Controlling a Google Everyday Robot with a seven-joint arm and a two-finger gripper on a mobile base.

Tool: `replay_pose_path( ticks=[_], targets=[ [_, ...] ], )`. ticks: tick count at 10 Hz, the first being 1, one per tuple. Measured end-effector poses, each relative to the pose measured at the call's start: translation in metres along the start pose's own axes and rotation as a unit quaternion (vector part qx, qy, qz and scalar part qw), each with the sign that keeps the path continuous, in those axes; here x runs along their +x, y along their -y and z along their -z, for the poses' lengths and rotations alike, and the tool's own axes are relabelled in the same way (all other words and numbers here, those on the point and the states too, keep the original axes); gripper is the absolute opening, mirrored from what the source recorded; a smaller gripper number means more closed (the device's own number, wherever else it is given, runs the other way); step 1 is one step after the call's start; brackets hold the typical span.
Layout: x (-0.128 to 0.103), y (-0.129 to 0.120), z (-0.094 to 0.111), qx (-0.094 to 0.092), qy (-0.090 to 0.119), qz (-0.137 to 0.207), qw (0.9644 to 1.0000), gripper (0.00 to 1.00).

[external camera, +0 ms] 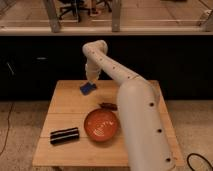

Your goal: Place the white sponge in the ceramic bowl

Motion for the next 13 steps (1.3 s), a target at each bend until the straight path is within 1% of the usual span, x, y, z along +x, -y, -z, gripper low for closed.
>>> replay_pose_path(
  ticks=[1, 2, 5, 6, 7, 13],
  targets=[
    [0.007, -0.004, 0.0, 0.003, -0.004, -0.007, 1.0, 0.3],
    [0.015, -0.01, 0.001, 0.008, -0.006, -0.018, 0.9998, 0.39],
    [0.02, -0.018, -0.002, 0.026, 0.005, -0.04, 0.9989, 0.72],
    [0.023, -0.021, -0.002, 0.029, 0.007, -0.045, 0.9985, 0.77],
    [0.026, -0.024, -0.002, 0.033, 0.009, -0.052, 0.9981, 0.8],
    [0.033, -0.026, -0.007, 0.045, 0.016, -0.071, 0.9963, 0.8]
  ],
)
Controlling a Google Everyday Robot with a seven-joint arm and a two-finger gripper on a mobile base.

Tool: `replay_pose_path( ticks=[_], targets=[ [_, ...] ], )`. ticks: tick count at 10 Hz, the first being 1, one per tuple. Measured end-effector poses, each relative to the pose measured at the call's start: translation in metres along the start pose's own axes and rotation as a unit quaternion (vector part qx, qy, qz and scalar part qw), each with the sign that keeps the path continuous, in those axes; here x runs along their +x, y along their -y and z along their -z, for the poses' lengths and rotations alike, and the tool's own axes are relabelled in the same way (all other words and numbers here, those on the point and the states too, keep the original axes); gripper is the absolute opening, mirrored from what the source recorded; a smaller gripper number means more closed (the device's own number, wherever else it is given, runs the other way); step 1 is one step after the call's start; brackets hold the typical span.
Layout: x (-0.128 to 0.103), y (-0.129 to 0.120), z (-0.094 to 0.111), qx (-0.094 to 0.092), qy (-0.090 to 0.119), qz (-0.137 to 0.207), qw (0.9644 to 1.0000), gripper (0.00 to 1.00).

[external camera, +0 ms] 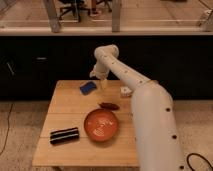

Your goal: Place the white sponge in the ceramic bowl

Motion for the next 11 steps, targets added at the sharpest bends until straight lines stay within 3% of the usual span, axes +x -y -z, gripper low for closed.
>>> replay_pose_path(
  ticks=[2, 11],
  targets=[
    [0.004, 0.001, -0.002, 0.004, 0.006, -0.008, 0.9999, 0.8],
    [0.016, 0.012, -0.039, 0.027, 0.08, -0.046, 0.9953, 0.8]
  ],
)
